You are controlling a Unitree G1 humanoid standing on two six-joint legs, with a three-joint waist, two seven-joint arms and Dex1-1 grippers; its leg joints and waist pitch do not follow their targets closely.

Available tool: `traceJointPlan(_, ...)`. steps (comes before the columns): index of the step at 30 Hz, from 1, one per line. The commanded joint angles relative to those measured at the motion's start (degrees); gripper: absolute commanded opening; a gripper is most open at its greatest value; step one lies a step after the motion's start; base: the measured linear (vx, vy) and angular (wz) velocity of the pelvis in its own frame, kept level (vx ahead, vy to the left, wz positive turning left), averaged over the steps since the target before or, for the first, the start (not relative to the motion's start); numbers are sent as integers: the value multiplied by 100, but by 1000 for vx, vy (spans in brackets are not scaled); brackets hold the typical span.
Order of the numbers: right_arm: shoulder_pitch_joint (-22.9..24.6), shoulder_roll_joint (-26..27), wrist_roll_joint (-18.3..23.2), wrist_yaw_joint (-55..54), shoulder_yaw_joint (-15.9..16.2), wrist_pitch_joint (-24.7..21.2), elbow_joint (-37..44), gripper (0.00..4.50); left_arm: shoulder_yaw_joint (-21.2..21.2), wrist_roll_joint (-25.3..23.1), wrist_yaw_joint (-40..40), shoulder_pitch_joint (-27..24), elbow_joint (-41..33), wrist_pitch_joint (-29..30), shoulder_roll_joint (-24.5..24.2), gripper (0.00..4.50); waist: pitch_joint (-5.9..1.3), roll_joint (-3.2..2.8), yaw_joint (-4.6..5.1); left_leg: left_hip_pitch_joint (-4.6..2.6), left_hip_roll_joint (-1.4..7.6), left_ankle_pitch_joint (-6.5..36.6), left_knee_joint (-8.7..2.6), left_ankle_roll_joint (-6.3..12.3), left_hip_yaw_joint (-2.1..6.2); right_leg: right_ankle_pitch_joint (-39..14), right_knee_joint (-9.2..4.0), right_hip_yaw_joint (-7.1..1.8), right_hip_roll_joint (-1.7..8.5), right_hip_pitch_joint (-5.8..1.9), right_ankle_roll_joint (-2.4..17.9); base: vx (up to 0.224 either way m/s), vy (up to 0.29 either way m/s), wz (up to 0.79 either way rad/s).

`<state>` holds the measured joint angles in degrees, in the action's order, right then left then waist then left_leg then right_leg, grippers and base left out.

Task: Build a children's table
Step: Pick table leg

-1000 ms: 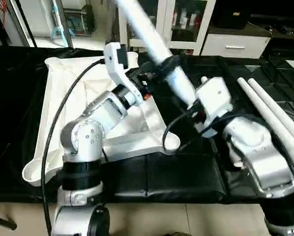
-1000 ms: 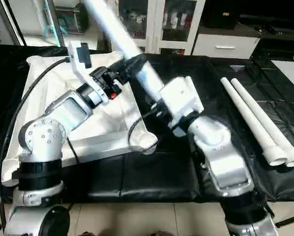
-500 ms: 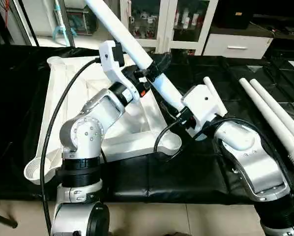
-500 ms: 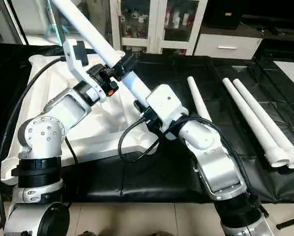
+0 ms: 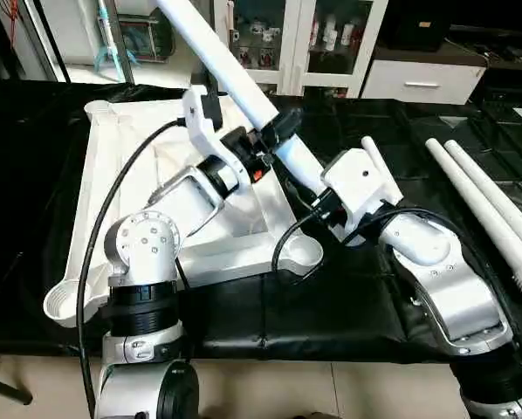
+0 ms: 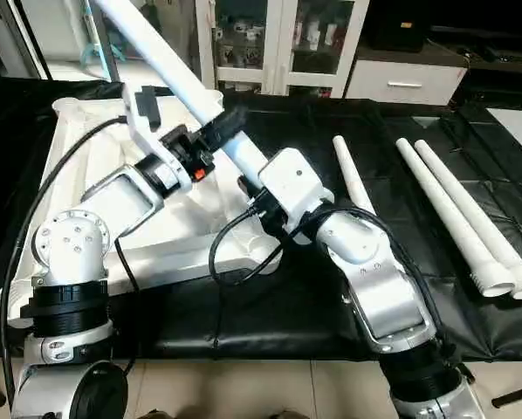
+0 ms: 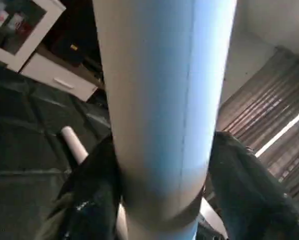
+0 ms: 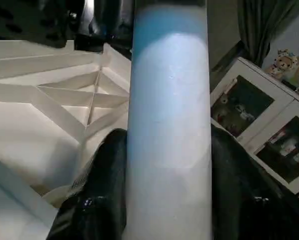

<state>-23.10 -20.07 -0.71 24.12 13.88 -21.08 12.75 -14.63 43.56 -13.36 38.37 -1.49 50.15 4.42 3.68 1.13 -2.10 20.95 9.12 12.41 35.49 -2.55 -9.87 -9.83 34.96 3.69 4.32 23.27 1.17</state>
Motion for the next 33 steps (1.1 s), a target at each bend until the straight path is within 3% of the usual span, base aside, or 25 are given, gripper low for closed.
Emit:
traceJointPlan(1, -86, -26, -43, 29, -29, 75, -46, 180, 244, 40, 35, 42, -117, 72, -5, 237, -418, -60, -17, -33, 350, 540, -409, 276, 134, -560, -350, -298, 371, -368, 1305, 0, 0, 0)
traceJointPlan(8, -98, 23, -84, 42, -12, 90, -62, 180, 59, 104, 64, 126, -41, -54, 29, 188, -418, -75, -11, -32, 348, 533, -407, 272, 133, -508, -349, -298, 371, -374, 1328, 0, 0, 0)
traceJointPlan(17, -73, 12, -77, 75, -15, 139, -67, 180, 46, -35, 127, 144, -79, -300, -64, 180, -419, -25, -15, -31, 349, 469, -399, 333, 126, -534, -346, -299, 372, -371, 1319, 0, 0, 0)
traceJointPlan(18, -73, 15, -76, 73, -16, 139, -71, 180, 50, -45, 118, 138, -81, -315, -70, 180, -418, -41, -19, -31, 351, 481, -402, 328, 130, -577, -343, -296, 374, -372, 1309, 0, 0, 0)
traceJointPlan(20, -80, 35, -84, 54, -26, 172, -126, 236, 36, -50, 111, 122, -80, -343, -68, 180, -416, -64, -16, -32, 350, 522, -402, 300, 130, -622, -349, -296, 374, -367, 1294, 0, 0, 0)
traceJointPlan(23, -111, 68, 10, 83, -98, 182, -201, 256, 26, -90, 102, 157, -40, -426, -80, 180, -420, -56, -12, -28, 347, 561, -406, 288, 138, -625, -350, -293, 374, -375, 1293, 0, 0, 0)
traceJointPlan(27, -91, 137, 331, 272, -207, 170, -116, 300, 49, -225, 109, 196, 8, -554, -183, 180, -427, -66, -10, -29, 350, 500, -399, 341, 135, -482, -332, -296, 371, -377, 1304, 0, 0, 0)
traceJointPlan(30, 67, 183, 959, 636, -360, -103, 363, 327, 27, -353, 47, 197, 149, -696, -395, 180, -426, -38, -20, -35, 360, 469, -399, 410, 132, -453, -331, -297, 373, -378, 1309, 0, 0, 0)
traceJointPlan(33, 108, 158, 1446, 891, -565, -334, 600, 342, 118, -394, -220, 191, 153, -680, -615, 180, -427, -70, -29, -57, 373, 444, -409, 457, 146, -404, -317, -292, 371, -364, 1301, 0, 0, 0)
